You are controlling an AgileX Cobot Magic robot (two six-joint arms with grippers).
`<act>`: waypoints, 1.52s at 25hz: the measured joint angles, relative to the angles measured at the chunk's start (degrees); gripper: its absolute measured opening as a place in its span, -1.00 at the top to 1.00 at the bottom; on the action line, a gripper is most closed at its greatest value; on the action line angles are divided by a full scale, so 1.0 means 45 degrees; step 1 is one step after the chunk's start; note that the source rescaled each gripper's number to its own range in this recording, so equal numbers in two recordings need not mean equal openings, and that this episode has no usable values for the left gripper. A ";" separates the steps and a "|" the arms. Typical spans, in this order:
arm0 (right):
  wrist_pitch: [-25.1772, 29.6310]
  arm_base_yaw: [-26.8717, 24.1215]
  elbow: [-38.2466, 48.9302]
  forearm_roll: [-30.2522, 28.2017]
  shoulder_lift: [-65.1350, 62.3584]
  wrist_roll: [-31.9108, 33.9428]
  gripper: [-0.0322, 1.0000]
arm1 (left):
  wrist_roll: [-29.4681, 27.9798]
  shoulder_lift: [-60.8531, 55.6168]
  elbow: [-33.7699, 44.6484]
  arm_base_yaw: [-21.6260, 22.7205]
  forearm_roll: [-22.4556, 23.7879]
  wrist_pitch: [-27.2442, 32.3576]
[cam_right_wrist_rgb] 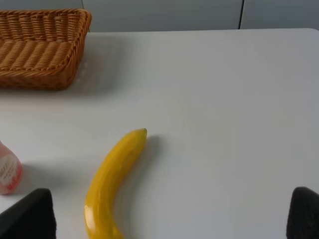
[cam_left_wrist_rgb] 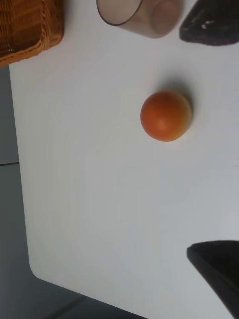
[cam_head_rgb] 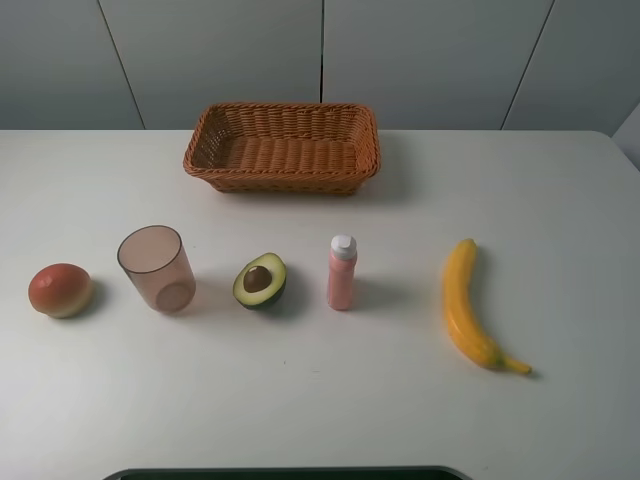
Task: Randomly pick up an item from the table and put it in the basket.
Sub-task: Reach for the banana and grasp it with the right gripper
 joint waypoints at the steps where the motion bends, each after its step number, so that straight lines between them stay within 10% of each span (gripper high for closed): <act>1: 0.0000 0.0000 0.0000 0.0000 0.0000 0.0000 -1.00 | 0.0000 0.0000 0.0000 0.0000 0.0000 0.0000; 29: 0.0044 0.0000 -0.0144 -0.0213 0.0032 -0.0124 -1.00 | 0.0000 0.0000 0.0000 0.0000 0.0000 0.0000; 38: 0.0361 0.0000 -0.4061 -0.0309 0.6989 -0.0364 -1.00 | 0.0000 0.0000 0.0000 0.0000 0.0000 0.0000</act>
